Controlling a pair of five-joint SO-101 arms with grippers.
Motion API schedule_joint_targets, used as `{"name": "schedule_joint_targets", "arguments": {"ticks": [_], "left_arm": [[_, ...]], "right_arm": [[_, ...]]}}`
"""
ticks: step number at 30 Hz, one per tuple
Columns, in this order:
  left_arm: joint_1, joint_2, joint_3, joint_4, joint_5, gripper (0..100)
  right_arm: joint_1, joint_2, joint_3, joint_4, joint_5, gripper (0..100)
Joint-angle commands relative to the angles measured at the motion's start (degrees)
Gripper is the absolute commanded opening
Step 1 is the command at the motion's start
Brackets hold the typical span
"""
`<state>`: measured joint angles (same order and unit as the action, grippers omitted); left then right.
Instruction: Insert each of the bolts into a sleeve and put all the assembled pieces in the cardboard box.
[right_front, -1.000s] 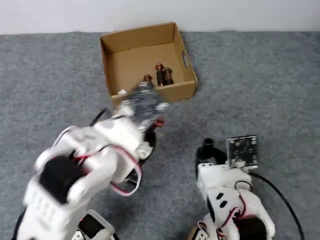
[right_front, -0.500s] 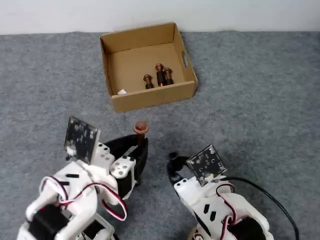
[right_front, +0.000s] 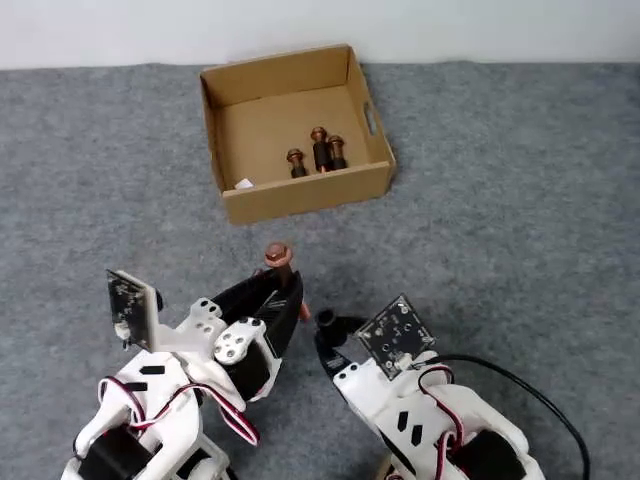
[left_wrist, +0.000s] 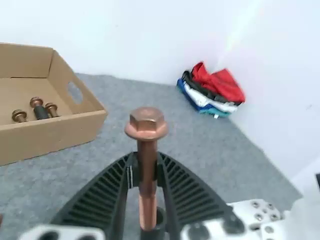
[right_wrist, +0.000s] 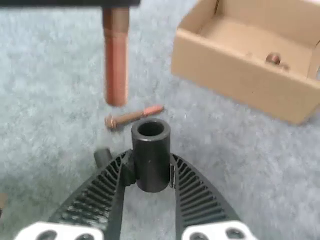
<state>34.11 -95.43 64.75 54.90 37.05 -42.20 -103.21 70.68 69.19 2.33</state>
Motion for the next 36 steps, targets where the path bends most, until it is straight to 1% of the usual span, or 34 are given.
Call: {"name": "schedule_joint_targets", "arguments": {"ticks": [1,4,9,16,19,26,32,36], "left_arm": [[0.1,-0.2,-0.2,-4.1,2.0,1],[0.1,-0.2,-0.1,-6.8,2.4,1],[0.1,-0.5,3.3,-8.0,2.4,1],[0.2,-0.6,4.4,-7.7,2.4,1],[0.2,-0.6,3.5,-5.8,2.1,1],[0.2,-0.4,-2.9,-0.1,2.2,1],[0.3,-0.2,-2.9,1.1,2.3,1],[3.7,-0.5,0.1,1.1,2.4,1]], "right_arm": [[-0.7,0.0,-0.2,-4.2,0.5,0.9],[-0.8,0.0,0.0,-4.0,0.5,0.9],[-5.1,0.0,0.2,-4.2,0.5,0.9],[-3.6,-0.1,0.2,-4.0,0.5,0.9],[-3.6,-0.2,0.2,-4.0,0.5,0.9],[-3.6,-0.1,0.3,-4.0,0.5,0.9],[-3.6,0.0,0.3,-4.0,0.5,0.9],[-3.6,0.0,0.3,-4.1,0.5,0.9]]}}
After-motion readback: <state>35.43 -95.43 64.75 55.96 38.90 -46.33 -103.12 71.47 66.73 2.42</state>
